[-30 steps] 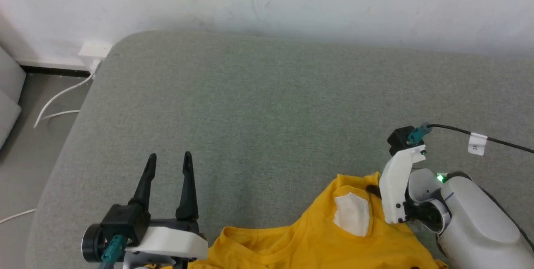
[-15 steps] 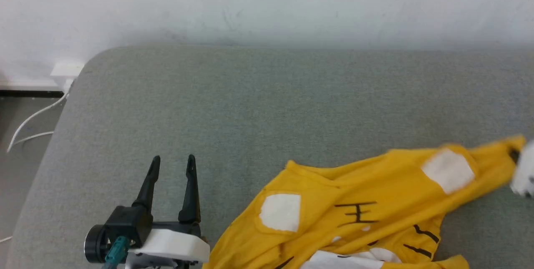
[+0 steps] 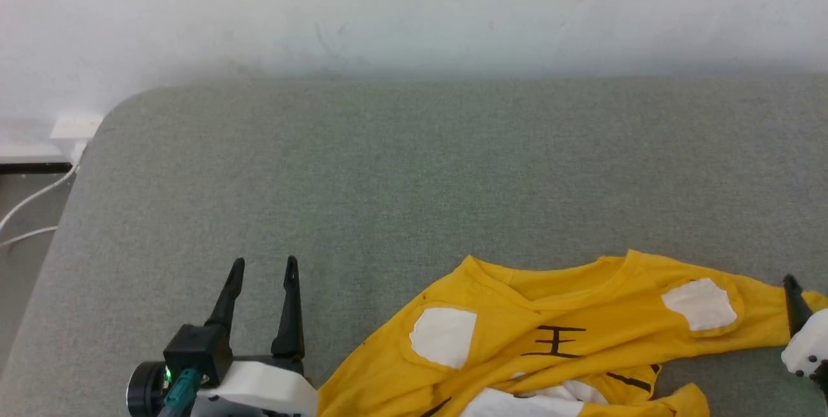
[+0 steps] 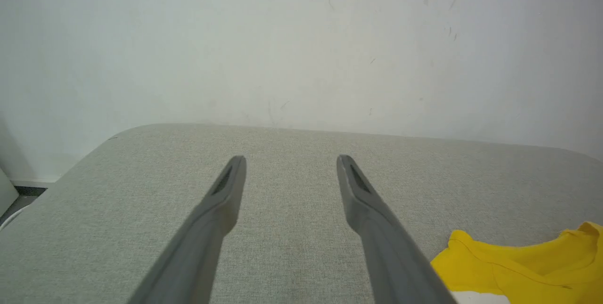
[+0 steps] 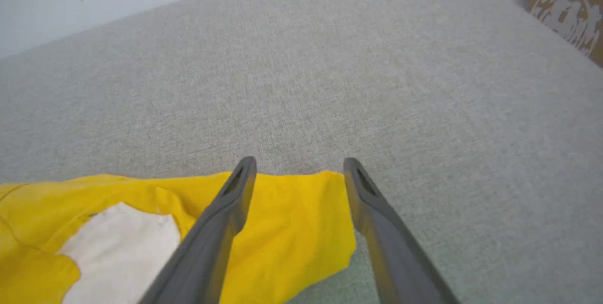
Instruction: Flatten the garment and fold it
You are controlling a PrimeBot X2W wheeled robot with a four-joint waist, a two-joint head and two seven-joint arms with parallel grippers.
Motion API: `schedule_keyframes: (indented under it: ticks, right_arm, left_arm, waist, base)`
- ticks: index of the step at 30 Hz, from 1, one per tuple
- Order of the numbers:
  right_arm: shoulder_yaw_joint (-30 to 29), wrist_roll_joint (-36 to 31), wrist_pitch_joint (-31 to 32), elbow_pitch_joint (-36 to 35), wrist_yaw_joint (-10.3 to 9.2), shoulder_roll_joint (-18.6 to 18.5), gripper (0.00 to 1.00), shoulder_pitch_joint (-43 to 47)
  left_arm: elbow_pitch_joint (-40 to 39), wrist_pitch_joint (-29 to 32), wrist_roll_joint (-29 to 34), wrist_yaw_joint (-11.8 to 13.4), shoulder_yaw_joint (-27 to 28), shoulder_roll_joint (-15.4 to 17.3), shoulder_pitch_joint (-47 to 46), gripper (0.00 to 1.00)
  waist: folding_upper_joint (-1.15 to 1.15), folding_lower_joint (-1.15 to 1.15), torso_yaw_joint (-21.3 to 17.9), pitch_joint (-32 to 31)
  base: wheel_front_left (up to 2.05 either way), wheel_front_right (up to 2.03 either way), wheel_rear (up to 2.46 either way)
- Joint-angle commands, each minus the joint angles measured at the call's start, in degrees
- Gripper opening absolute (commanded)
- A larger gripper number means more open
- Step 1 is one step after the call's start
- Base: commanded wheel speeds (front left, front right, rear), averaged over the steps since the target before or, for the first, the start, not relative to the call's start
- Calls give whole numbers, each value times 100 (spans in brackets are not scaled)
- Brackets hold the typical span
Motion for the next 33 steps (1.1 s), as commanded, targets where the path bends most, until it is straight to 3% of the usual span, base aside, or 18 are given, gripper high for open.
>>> schedule_keyframes:
  ticks: [1, 5, 9, 14, 21, 22, 32, 33]
  right_arm:
    - [-19, -93, -216, -132, -12, 57, 100, 127]
    - [7, -402, -935, -768, -12, 267, 100, 429]
    - [247, -644, -1194, -1707, -12, 590, 100, 862]
    - [733, -829, -843, -3186, -12, 1150, 100, 1564]
    - [1325, -975, -277, -4974, -12, 1452, 100, 2388]
    - [1325, -975, -277, -4974, -12, 1452, 100, 2388]
    - [1645, -935, 25, -5700, -12, 1543, 100, 2673]
    - [1641, -932, 33, -5706, -12, 1545, 100, 2670]
  left_arm:
    - [42, 38, -55, -10, 16, 37, 109, 100]
    - [128, 246, -160, -23, 29, 102, 237, 100]
    - [248, 870, -347, -191, -84, 245, 335, 100]
    - [398, 1994, -553, -535, -374, 464, 73, 100]
    - [1024, 3574, -793, -1146, -874, 727, -546, 100]
    - [1024, 3574, -793, -1146, -874, 727, -546, 100]
    - [1793, 5741, -765, -1656, -1783, 941, -1128, 100]
    - [1799, 5936, -778, -1689, -1890, 921, -1144, 71]
  waist:
    - [0, 0, -24, -104]
    - [0, 0, -65, -279]
    - [0, 0, -109, -404]
    - [0, 0, -246, -391]
    - [0, 0, -554, -314]
    - [0, 0, -554, -314]
    - [0, 0, -911, -107]
    - [0, 0, -919, -101]
  base:
    - [0, 0, 0]
    - [0, 0, 0]
    - [0, 0, 0]
    - [0, 0, 0]
    - [0, 0, 0]
    - [0, 0, 0]
    - [0, 0, 0]
    - [0, 0, 0]
